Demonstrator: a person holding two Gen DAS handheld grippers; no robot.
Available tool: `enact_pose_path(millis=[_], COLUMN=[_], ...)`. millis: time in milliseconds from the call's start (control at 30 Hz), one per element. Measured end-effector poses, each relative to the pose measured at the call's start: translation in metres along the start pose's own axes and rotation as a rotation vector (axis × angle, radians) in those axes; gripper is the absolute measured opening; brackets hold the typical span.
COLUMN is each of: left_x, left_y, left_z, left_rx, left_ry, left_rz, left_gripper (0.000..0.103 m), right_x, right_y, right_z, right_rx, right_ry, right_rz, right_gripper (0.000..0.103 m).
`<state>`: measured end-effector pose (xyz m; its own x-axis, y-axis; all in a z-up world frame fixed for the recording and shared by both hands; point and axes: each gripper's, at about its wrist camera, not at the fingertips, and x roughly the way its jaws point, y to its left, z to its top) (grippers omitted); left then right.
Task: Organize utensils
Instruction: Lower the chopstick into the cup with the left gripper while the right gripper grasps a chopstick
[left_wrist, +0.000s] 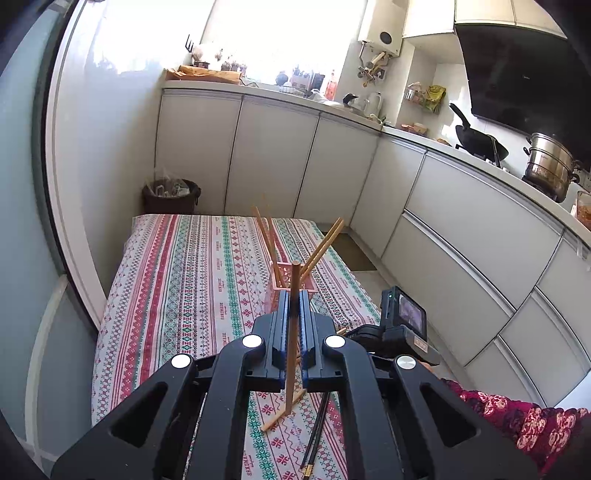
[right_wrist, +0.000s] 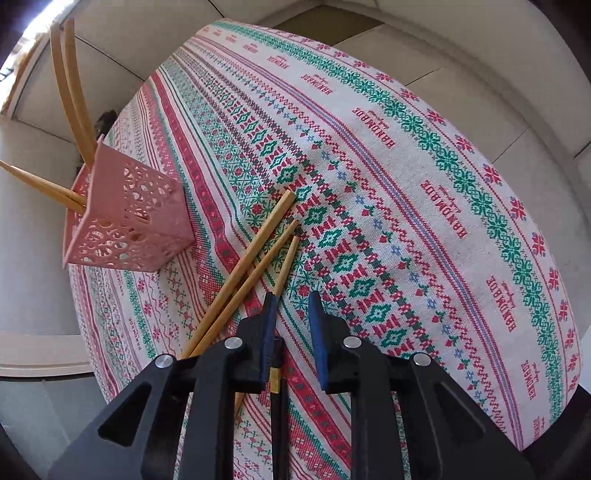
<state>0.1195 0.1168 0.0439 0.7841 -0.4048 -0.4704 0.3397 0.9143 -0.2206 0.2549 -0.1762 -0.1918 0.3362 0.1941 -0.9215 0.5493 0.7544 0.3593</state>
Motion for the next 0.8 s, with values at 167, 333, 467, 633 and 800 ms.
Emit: enact_pose_path(millis=[167, 333, 467, 633, 800], left_x=[0.001, -0.002, 0.001, -0.002, -0.012], left_y=[0.014, 0.025, 0.031, 0.037, 0.028], left_z=[-0.001, -0.001, -0.003, -0.003, 0.001], left_rx=[-0.019, -0.034, -0.054, -0.076, -0.062], left_ry=[0.002, -0.001, 0.01, 0.005, -0.026], left_rz=[-0.011, -0.015, -0.016, -0.009, -0.009], left_gripper=[0.004, 0.005, 0.005, 0.005, 0.005], right_x=[0.014, 0.019, 0.021, 0.005, -0.044], right_y=[0.023, 0.047, 0.051, 0.031, 0.012], right_z=[0.004, 0.0, -0.014, -0.021, -0.035], right_rx=[-0.009, -0.01, 0.029, 0.094, 0.052], right_ry=[-0.031, -0.073, -0.079, -0.116, -0.167], right_rz=[-0.06, -0.119, -0.072, 0.104, 0.223], right_gripper=[0.025, 0.009, 0.006, 0.006, 0.006])
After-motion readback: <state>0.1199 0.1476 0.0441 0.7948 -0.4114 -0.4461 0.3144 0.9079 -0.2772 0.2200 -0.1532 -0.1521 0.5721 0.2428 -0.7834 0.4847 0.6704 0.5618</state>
